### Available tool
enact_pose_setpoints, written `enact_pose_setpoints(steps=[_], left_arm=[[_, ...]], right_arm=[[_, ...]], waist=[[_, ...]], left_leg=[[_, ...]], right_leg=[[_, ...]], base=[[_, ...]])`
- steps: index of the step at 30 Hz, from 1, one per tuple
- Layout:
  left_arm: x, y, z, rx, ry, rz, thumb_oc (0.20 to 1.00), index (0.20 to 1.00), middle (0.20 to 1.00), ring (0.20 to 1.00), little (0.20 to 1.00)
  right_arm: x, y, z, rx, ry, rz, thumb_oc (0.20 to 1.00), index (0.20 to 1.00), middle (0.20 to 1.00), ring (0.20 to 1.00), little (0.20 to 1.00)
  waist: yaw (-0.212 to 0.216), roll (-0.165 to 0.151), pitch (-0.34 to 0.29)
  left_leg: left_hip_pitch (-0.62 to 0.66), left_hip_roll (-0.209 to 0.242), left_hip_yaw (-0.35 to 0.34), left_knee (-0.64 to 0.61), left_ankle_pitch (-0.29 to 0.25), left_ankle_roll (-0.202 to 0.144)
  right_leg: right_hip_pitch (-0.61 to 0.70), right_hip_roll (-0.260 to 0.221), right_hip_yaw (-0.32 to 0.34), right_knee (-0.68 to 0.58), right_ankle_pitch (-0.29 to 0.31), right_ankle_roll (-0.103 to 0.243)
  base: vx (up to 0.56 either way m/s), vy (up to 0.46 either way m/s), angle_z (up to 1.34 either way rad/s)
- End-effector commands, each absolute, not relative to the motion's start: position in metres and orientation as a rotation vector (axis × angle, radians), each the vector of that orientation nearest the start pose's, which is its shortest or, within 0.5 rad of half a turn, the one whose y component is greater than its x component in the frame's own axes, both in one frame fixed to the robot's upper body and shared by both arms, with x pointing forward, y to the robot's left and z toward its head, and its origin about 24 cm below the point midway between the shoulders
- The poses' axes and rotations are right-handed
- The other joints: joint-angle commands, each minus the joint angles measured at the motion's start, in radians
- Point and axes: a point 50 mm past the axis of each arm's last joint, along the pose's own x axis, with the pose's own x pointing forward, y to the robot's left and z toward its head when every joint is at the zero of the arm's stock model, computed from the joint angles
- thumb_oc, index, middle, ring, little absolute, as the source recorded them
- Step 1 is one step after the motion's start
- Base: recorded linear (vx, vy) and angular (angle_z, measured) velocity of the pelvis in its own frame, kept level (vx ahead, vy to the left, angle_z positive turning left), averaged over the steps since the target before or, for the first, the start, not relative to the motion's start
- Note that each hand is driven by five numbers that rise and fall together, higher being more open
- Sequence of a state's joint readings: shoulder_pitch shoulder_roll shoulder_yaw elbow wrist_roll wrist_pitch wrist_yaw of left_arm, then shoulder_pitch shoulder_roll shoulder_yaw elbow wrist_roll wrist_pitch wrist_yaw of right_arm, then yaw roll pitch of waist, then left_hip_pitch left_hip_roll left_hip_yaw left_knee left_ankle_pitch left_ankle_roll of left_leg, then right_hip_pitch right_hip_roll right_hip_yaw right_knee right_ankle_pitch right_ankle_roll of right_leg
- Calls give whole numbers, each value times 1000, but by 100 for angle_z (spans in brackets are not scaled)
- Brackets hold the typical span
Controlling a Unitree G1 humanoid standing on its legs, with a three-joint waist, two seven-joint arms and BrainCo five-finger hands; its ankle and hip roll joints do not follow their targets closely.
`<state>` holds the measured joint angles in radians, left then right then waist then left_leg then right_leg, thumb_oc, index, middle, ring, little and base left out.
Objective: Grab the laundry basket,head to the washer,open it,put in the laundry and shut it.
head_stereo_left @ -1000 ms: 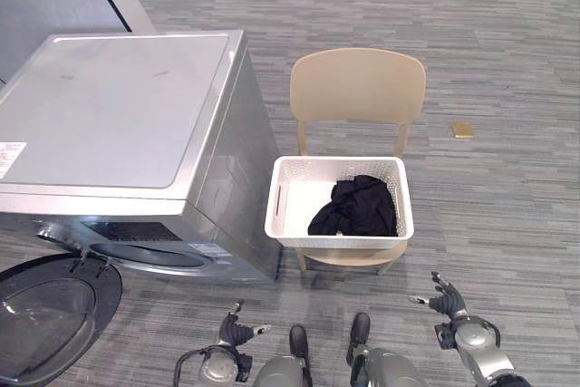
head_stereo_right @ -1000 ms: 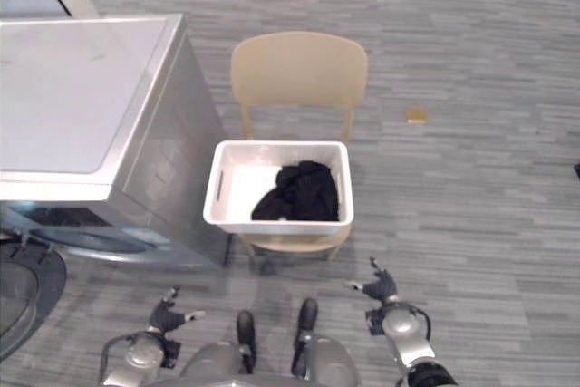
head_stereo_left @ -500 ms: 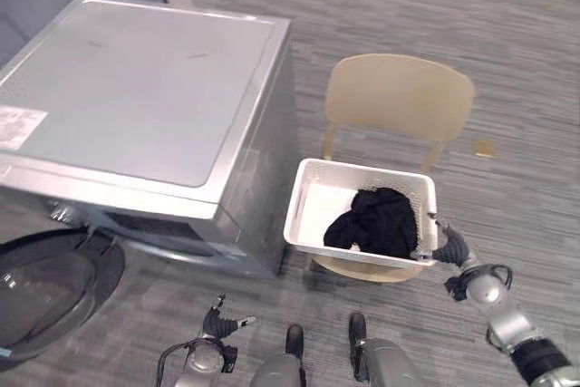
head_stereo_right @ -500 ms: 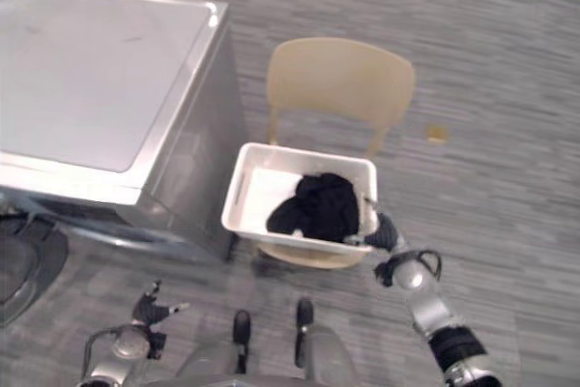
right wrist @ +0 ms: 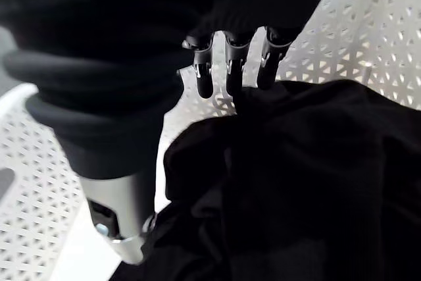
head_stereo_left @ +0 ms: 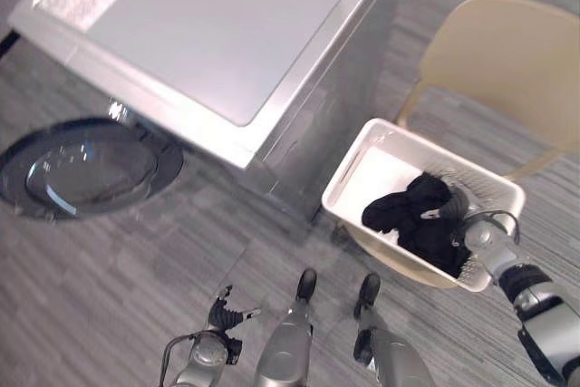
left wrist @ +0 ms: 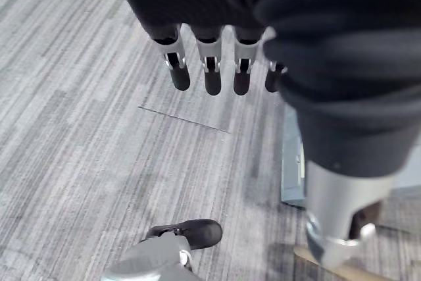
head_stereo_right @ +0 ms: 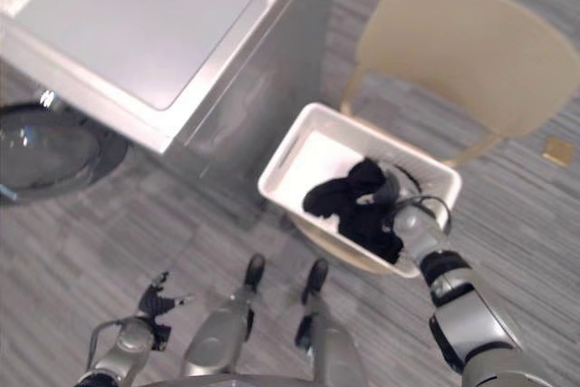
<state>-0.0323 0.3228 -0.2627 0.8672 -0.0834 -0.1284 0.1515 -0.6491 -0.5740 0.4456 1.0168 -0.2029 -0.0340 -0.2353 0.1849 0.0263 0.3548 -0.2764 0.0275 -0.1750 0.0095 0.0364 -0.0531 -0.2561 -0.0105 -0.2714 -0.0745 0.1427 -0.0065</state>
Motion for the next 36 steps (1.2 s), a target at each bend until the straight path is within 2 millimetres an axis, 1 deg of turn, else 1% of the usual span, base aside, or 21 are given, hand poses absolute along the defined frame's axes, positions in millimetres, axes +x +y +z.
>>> enact_pose_setpoints(steps=[1, 5, 8, 9, 10, 11, 12, 13, 14, 15, 16, 17, 22, 24, 25, 27, 30, 31, 34, 35, 36], left_arm=[[192, 238, -99, 394, 639, 109, 1000, 1000, 1000, 1000, 1000], [205, 231, -94, 397, 605, 103, 1000, 1000, 1000, 1000, 1000], [216, 222, -90, 400, 577, 83, 1000, 1000, 1000, 1000, 1000], [217, 219, -91, 405, 580, 70, 1000, 1000, 1000, 1000, 1000], [217, 219, -91, 405, 580, 70, 1000, 1000, 1000, 1000, 1000], [219, 217, -91, 417, 585, 49, 1000, 1000, 1000, 1000, 1000], [219, 217, -91, 417, 585, 49, 1000, 1000, 1000, 1000, 1000], [220, 217, -93, 422, 600, 42, 1000, 1000, 1000, 1000, 1000], [221, 217, -93, 423, 605, 39, 1000, 1000, 1000, 1000, 1000], [221, 217, -93, 423, 605, 38, 1000, 1000, 1000, 1000, 1000], [222, 220, -92, 419, 609, 42, 1000, 1000, 1000, 1000, 1000], [223, 221, -92, 420, 611, 43, 1000, 1000, 1000, 1000, 1000], [222, 228, -91, 399, 630, 58, 1000, 1000, 1000, 1000, 1000], [221, 228, -91, 392, 634, 58, 1000, 1000, 1000, 1000, 1000], [219, 228, -92, 386, 638, 53, 1000, 1000, 1000, 1000, 1000], [212, 228, -95, 372, 652, 57, 1000, 1000, 1000, 1000, 1000], [198, 230, -102, 344, 693, 75, 1000, 1000, 1000, 1000, 1000], [198, 230, -102, 344, 693, 75, 1000, 1000, 1000, 1000, 1000], [175, 236, -110, 308, 745, 111, 1000, 1000, 1000, 1000, 1000], [175, 236, -110, 308, 746, 111, 1000, 1000, 1000, 1000, 1000], [163, 239, -112, 287, 765, 133, 1000, 1000, 1000, 1000, 1000]], right_arm=[[337, -290, 42, -1167, 308, -207, 1000, 1000, 1000, 1000, 1000], [335, -318, 49, -1294, 428, -309, 1000, 1000, 1000, 1000, 1000], [329, -323, 41, -1251, 510, -341, 1000, 1000, 1000, 1000, 1000], [326, -322, 34, -1251, 547, -316, 1000, 1000, 1000, 1000, 1000], [326, -322, 34, -1251, 547, -316, 1000, 1000, 1000, 1000, 1000], [324, -316, 25, -1207, 584, -287, 1000, 1000, 1000, 1000, 1000], [324, -316, 25, -1207, 584, -287, 583, 583, 583, 583, 583], [327, -306, 20, -1122, 577, -262, 200, 200, 200, 200, 200], [328, -299, 18, -1060, 562, -250, 200, 200, 200, 200, 200], [328, -299, 18, -1060, 562, -251, 200, 200, 200, 200, 200], [331, -287, 14, -941, 536, -232, 200, 200, 200, 200, 200], [332, -280, 12, -883, 523, -225, 200, 200, 200, 200, 200], [332, -241, 1, -291, 439, -238, 200, 200, 200, 200, 200], [333, -217, 2, -89, 374, -183, 200, 200, 200, 200, 200], [328, -208, -4, -40, 373, -146, 200, 200, 200, 200, 200], [323, -194, 0, 134, 314, -108, 200, 200, 200, 200, 200], [314, -176, 6, 310, 239, -33, 200, 200, 200, 200, 200], [314, -176, 6, 310, 239, -33, 200, 200, 200, 200, 200], [302, -165, 24, 380, 131, 80, 200, 200, 200, 200, 200], [302, -165, 24, 380, 133, 80, 200, 200, 200, 200, 200], [297, -158, 33, 380, 88, 136, 200, 200, 200, 200, 200]], waist=[[6, -8, -31], [24, 11, -10], [33, 24, 3], [38, 27, 4], [38, 27, 4], [41, 30, 2], [41, 30, 2], [38, 26, -2], [32, 21, -4], [32, 21, -4], [23, 15, -10], [19, 12, -13], [-13, -4, -45], [-26, -15, -60], [-30, -18, -73], [-42, -29, -91], [-58, -45, -134], [-58, -45, -135], [-73, -65, -187], [-72, -65, -187], [-73, -75, -205]], left_leg=[[-36, -70, -4, -42, 64, 6], [-71, -78, -22, -54, 84, 0], [-81, -83, -32, -57, 92, -2], [-80, -85, -36, -60, 93, -2], [-80, -84, -36, -60, 93, -3], [-75, -88, -44, -65, 96, -5], [-75, -88, -44, -65, 96, -5], [-65, -90, -47, -68, 93, -6], [-57, -90, -45, -69, 90, -6], [-57, -90, -45, -70, 90, -6], [-39, -87, -37, -72, 83, -6], [-30, -86, -33, -73, 80, -6], [20, -80, -6, -79, 62, -4], [52, -78, 6, -81, 49, -3], [60, -78, 8, -81, 46, -1], [93, -76, 16, -82, 31, 2], [134, -76, 23, -83, 12, 9], [133, -76, 23, -82, 12, 9], [192, -72, 48, -66, -27, 22], [192, -72, 49, -66, -28, 22], [213, -70, 68, -48, -48, 28]], right_leg=[[-45, -59, 43, 196, -220, 85], [-84, -59, 34, 216, -224, 81], [-94, -59, 32, 223, -225, 81], [-93, -59, 30, 221, -226, 80], [-93, -59, 30, 221, -226, 80], [-85, -59, 26, 217, -230, 80], [-84, -59, 26, 217, -230, 80], [-73, -59, 27, 211, -231, 80], [-67, -60, 28, 209, -232, 80], [-66, -60, 29, 209, -232, 80], [-46, -59, 37, 199, -231, 81], [-36, -59, 40, 195, -231, 81], [18, -61, 51, 168, -225, 88], [50, -61, 55, 161, -227, 91], [61, -61, 53, 155, -225, 92], [94, -64, 50, 149, -230, 94], [141, -67, 50, 133, -228, 101], [141, -67, 50, 133, -228, 101], [194, -67, 73, 129, -230, 107], [194, -67, 74, 129, -230, 107], [215, -66, 91, 130, -233, 111]], base=[[-11, 6, 25], [-20, 1, 25], [-14, -4, 11], [1, -14, 7], [17, -33, 9], [13, -25, 7], [34, -49, 6], [29, -37, 4], [29, -37, 5], [17, -13, 11], [10, -3, 11], [16, -7, 9], [22, 19, -9], [54, 20, -11], [69, 17, -8], [76, 20, -11], [83, 31, -11], [57, 45, -6], [103, 90, -11], [58, 84, -37], [42, 77, -51]])
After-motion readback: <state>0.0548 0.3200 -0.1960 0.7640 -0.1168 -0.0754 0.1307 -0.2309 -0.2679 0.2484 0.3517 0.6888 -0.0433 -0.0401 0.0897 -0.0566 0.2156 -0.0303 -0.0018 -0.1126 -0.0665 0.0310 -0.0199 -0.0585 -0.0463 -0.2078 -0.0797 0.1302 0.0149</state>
